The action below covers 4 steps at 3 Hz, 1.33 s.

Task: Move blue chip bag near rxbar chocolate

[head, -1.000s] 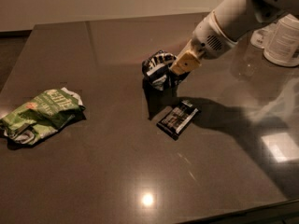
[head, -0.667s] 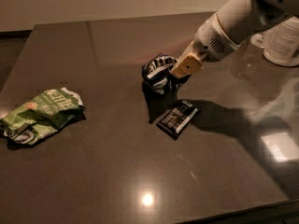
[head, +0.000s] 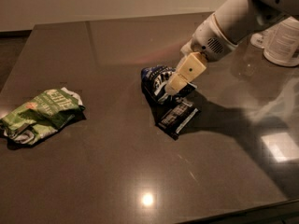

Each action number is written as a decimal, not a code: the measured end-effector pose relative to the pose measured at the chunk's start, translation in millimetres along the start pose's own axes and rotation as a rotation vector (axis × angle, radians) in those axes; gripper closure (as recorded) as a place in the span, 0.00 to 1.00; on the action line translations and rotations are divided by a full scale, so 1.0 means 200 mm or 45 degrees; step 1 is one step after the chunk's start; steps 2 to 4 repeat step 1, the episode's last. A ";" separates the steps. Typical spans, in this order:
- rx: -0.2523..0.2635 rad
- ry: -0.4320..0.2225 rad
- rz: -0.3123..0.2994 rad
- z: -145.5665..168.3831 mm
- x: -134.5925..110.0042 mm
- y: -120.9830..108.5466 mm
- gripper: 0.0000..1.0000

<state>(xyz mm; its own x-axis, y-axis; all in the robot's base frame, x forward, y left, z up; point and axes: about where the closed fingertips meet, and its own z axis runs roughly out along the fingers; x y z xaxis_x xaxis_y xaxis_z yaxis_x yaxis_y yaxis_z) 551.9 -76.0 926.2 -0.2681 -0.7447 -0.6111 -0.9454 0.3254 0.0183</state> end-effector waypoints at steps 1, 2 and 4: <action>0.000 0.000 0.000 0.00 0.00 0.00 0.00; 0.000 0.000 0.000 0.00 0.00 0.00 0.00; 0.000 0.000 0.000 0.00 0.00 0.00 0.00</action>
Offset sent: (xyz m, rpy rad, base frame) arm 0.0000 0.0000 0.0000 0.0000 0.0000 0.0000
